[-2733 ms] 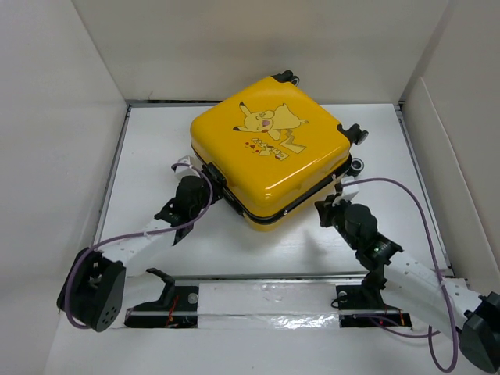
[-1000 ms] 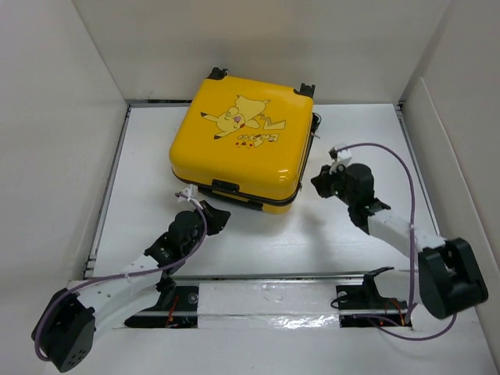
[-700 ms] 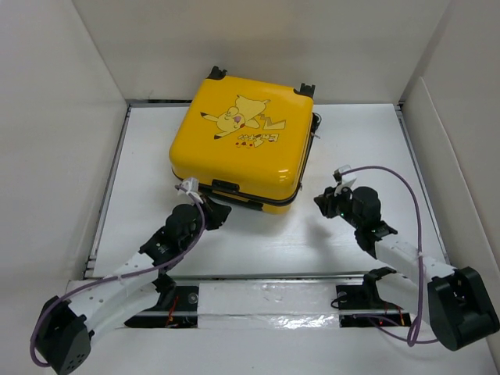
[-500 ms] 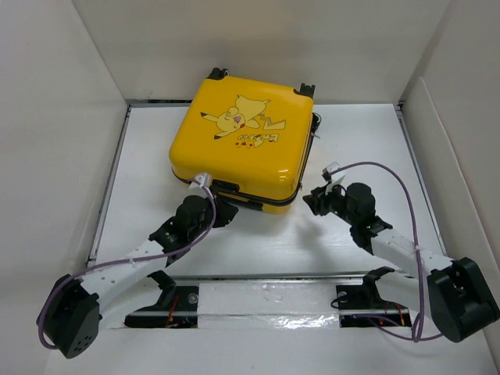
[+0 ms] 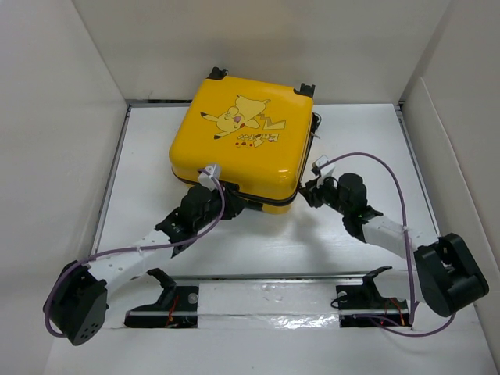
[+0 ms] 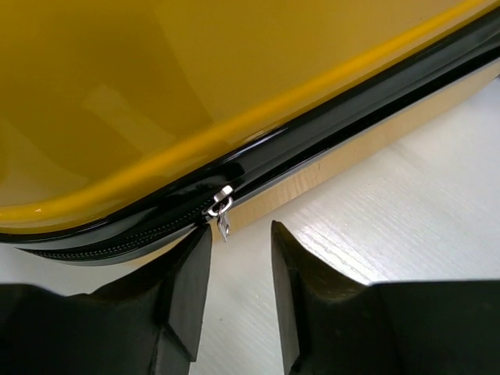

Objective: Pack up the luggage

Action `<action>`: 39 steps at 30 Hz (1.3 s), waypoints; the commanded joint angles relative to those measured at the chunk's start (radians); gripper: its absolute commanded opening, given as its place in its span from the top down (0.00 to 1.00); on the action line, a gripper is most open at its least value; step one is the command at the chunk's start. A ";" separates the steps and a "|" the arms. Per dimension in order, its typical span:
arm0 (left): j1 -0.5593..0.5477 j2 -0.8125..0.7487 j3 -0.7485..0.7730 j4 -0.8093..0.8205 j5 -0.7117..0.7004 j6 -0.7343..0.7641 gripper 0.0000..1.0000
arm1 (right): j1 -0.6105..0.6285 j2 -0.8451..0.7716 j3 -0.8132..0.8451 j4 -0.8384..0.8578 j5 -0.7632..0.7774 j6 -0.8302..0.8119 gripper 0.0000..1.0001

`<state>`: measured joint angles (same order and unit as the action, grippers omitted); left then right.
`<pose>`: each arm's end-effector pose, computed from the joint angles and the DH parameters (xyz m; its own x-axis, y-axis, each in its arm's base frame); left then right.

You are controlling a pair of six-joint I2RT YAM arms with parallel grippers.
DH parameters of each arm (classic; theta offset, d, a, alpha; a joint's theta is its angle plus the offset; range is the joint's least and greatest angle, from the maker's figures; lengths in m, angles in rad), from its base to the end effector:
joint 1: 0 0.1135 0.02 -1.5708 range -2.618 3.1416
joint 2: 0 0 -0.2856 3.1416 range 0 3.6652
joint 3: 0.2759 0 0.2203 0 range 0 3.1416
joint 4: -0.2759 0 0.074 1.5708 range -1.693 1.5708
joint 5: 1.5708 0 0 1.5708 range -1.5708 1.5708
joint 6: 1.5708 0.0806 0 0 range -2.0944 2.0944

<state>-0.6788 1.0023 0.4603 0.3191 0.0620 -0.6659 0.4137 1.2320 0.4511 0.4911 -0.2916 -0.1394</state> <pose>0.1754 -0.1479 0.2621 -0.5515 -0.3473 -0.7585 0.4235 0.6668 -0.6132 0.2313 0.1269 0.2331 -0.1706 -0.2202 -0.9604 -0.6675 0.7429 -0.0518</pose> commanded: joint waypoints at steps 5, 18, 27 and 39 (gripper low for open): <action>-0.111 0.087 0.096 0.038 -0.052 0.045 0.90 | 0.017 0.041 0.058 0.156 -0.011 -0.042 0.74; -0.123 0.219 0.167 0.159 -0.013 0.032 0.90 | 0.141 -0.080 -0.014 0.005 0.143 0.066 1.00; -0.123 0.312 0.190 0.256 -0.053 0.014 0.90 | 0.396 -0.330 -0.080 -0.396 0.287 0.299 1.00; -0.160 0.381 0.222 0.301 -0.096 -0.009 0.91 | 0.753 -0.174 0.046 -0.254 0.540 0.498 1.00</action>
<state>-0.8459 1.3422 0.6022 0.4946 0.0357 -0.6701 1.0389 1.0023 0.4431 0.1947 0.3450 0.2321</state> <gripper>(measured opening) 0.094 0.015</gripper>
